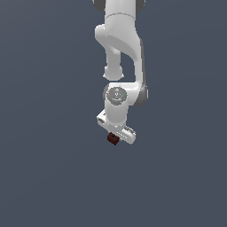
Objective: Pick up the object and move it to a goal position.
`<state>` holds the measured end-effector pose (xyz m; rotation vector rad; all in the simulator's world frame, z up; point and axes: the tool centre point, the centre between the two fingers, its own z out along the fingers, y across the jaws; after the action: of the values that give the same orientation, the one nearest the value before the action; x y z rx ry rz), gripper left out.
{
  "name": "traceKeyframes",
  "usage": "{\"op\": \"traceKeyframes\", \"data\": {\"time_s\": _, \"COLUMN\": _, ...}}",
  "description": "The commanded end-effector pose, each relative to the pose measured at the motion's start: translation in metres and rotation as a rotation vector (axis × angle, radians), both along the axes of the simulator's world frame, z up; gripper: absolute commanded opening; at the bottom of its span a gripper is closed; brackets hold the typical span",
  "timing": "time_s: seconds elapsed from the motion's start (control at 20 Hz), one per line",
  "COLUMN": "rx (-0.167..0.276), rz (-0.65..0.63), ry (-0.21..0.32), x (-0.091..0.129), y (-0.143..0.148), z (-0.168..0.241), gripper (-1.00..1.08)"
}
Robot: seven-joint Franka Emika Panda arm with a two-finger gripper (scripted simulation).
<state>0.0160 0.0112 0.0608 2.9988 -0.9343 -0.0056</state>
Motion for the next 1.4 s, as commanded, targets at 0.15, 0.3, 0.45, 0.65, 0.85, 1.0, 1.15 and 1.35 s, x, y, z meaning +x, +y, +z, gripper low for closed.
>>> {"op": "traceKeyframes", "data": {"time_s": 0.15, "rx": 0.0, "rz": 0.001, "ry": -0.003, "x": -0.007, "y": 0.026, "z": 0.044, "gripper": -1.0}}
{"op": "traceKeyframes", "data": {"time_s": 0.3, "rx": 0.0, "rz": 0.0, "ry": -0.003, "x": -0.012, "y": 0.044, "z": 0.075, "gripper": -1.0}}
{"op": "traceKeyframes", "data": {"time_s": 0.45, "rx": 0.0, "rz": 0.0, "ry": -0.003, "x": -0.017, "y": 0.063, "z": 0.108, "gripper": -1.0}}
{"op": "traceKeyframes", "data": {"time_s": 0.65, "rx": -0.001, "rz": 0.0, "ry": -0.004, "x": -0.024, "y": 0.089, "z": 0.152, "gripper": -1.0}}
{"op": "traceKeyframes", "data": {"time_s": 0.85, "rx": -0.002, "rz": -0.001, "ry": -0.004, "x": -0.031, "y": 0.115, "z": 0.195, "gripper": -1.0}}
{"op": "traceKeyframes", "data": {"time_s": 1.0, "rx": -0.003, "rz": -0.001, "ry": -0.004, "x": -0.036, "y": 0.134, "z": 0.228, "gripper": -1.0}}
{"op": "traceKeyframes", "data": {"time_s": 1.15, "rx": -0.003, "rz": -0.001, "ry": -0.004, "x": -0.04, "y": 0.153, "z": 0.26, "gripper": -1.0}}
{"op": "traceKeyframes", "data": {"time_s": 1.35, "rx": -0.002, "rz": 0.0, "ry": -0.004, "x": -0.044, "y": 0.175, "z": 0.296, "gripper": -1.0}}
